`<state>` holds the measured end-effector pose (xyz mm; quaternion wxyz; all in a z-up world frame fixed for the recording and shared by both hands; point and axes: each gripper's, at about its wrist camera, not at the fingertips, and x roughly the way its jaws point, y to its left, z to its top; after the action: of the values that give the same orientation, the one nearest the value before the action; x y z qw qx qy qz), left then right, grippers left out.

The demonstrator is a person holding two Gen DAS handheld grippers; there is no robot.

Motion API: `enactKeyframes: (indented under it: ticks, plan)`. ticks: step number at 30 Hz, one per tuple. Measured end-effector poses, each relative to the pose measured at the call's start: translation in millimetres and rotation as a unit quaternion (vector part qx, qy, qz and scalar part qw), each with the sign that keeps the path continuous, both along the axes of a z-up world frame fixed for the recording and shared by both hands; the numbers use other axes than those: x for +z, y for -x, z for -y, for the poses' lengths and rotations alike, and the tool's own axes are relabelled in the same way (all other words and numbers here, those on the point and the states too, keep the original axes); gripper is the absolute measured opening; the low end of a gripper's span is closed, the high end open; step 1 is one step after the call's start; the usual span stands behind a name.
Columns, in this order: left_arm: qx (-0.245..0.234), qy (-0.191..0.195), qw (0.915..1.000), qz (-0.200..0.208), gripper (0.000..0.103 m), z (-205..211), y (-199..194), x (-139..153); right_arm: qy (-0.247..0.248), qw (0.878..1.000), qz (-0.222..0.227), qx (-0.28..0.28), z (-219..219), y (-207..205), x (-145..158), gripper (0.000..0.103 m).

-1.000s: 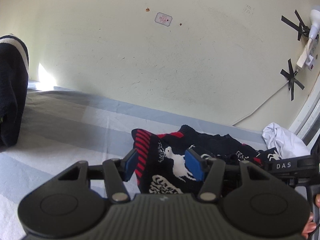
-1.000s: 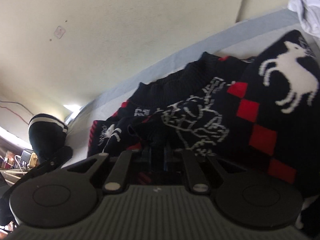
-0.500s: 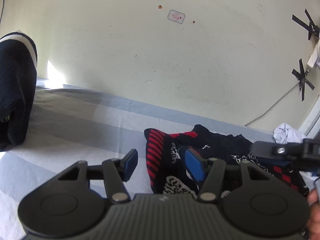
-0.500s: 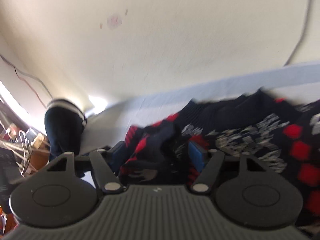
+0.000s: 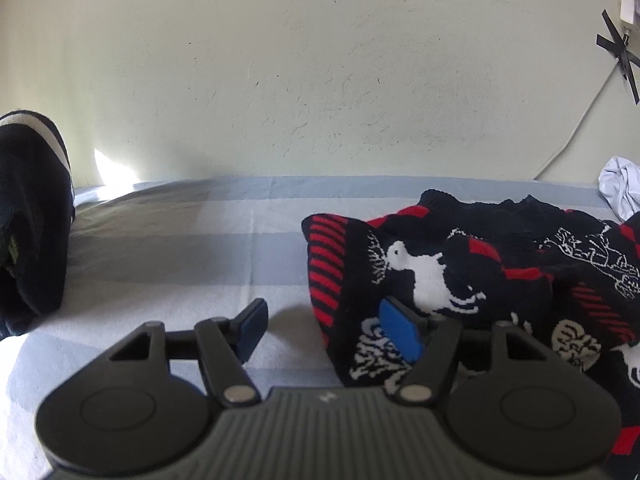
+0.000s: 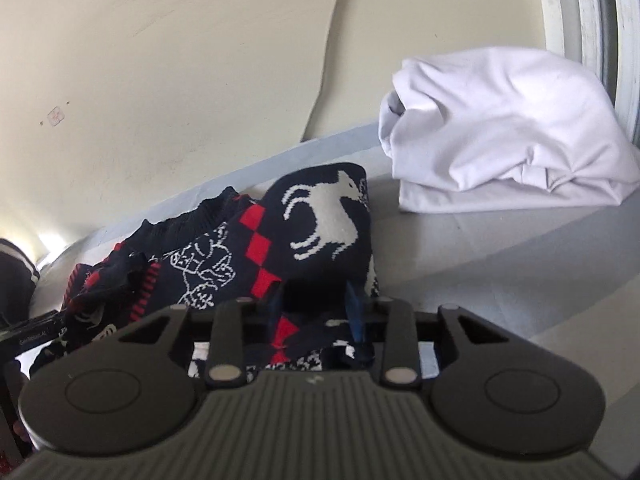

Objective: Fold small clothes
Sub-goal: 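Grasp the sweater edge with the right gripper and lift to spread it flat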

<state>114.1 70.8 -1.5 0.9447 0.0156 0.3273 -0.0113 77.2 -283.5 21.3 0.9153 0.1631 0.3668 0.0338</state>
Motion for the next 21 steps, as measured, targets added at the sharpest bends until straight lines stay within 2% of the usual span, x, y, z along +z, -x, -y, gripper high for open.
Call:
enactKeyframes:
  ticks: [1,5,7,10,12,15,19,21]
  plan:
    - [0.001,-0.002,1.0,0.001,0.066,0,1,1,-0.001,1.0,0.012,0.011,-1,8,6,0.044]
    - [0.022,-0.013,0.9997,0.005,0.068,-2,7,12,-0.029,0.997,0.05,0.051,3,49,23,0.047]
    - [0.019,-0.004,0.9994,0.03,0.068,0,18,29,-0.029,0.996,0.059,0.058,5,69,24,0.048]
    - [-0.02,0.001,0.9979,0.062,0.071,18,37,54,-0.063,0.995,0.062,0.05,21,92,15,0.049]
    - [-0.059,-0.025,0.9957,0.066,0.074,41,43,59,-0.102,0.992,0.054,0.04,31,100,6,0.049]
    - [-0.076,-0.055,0.994,0.056,0.072,68,34,55,-0.132,0.99,0.049,0.026,39,95,0,0.05]
    - [-0.073,-0.01,0.9971,0.019,0.065,79,8,46,-0.168,0.983,0.063,0.042,39,66,0,0.05]
    - [-0.078,-0.028,0.9966,0.004,0.058,86,0,37,-0.164,0.984,0.053,0.042,34,45,-6,0.05]
